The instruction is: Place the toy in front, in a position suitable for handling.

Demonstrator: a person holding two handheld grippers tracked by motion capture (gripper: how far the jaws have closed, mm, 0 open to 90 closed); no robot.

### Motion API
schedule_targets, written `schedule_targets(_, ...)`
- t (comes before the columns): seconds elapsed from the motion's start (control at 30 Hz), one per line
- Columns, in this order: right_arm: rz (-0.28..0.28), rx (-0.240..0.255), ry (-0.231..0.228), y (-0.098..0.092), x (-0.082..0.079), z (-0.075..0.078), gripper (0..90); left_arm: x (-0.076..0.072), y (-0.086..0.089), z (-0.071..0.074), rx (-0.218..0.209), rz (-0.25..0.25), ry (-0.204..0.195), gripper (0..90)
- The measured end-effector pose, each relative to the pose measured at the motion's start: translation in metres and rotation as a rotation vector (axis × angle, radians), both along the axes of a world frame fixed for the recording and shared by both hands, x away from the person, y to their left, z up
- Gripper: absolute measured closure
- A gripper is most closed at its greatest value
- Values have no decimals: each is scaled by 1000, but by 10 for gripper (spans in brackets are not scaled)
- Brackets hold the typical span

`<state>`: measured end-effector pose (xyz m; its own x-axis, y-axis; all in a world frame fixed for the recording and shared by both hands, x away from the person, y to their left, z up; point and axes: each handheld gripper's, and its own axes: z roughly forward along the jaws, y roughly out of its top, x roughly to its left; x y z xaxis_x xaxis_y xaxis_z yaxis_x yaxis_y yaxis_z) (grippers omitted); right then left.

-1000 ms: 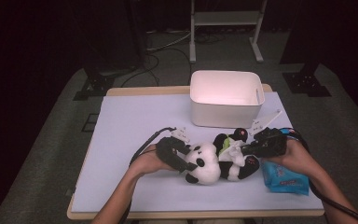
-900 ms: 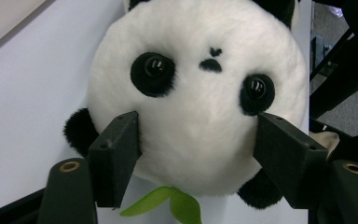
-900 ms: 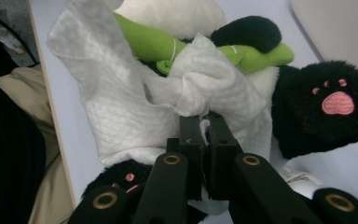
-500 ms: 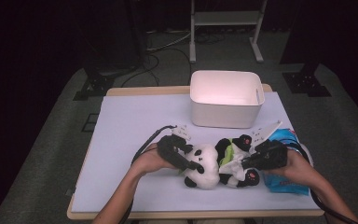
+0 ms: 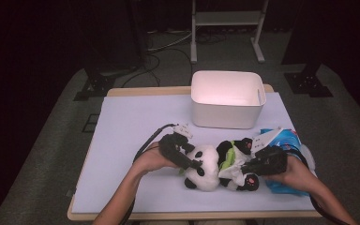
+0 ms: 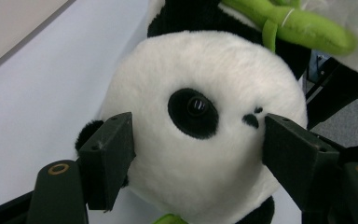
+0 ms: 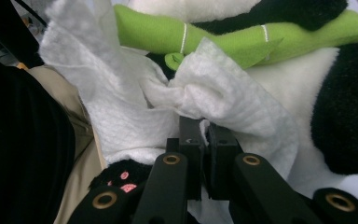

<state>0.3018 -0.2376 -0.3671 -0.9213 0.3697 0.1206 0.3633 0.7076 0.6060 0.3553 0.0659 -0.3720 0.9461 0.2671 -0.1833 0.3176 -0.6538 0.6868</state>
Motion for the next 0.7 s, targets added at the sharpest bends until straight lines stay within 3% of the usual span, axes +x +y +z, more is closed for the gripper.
schedule_targets(0.17,16,2,2,7,1,-4,864,1,0,4,-5,2,-6,259)
schedule_targets(0.3,38,3,-22,11,0,-5,864,4,-3,7,-12,15,-11,266)
schedule_targets(0.4,31,1,-22,10,-1,-5,864,5,-5,5,-10,10,5,273)
schedule_targets(0.5,31,8,-29,5,-2,-1,863,4,-7,3,-12,-14,3,303)
schedule_targets(0.63,-4,57,-30,-5,1,7,863,3,-8,2,-9,-30,2,307)
schedule_targets(0.7,-4,49,-50,-6,3,12,863,2,-8,2,-10,-30,4,306)
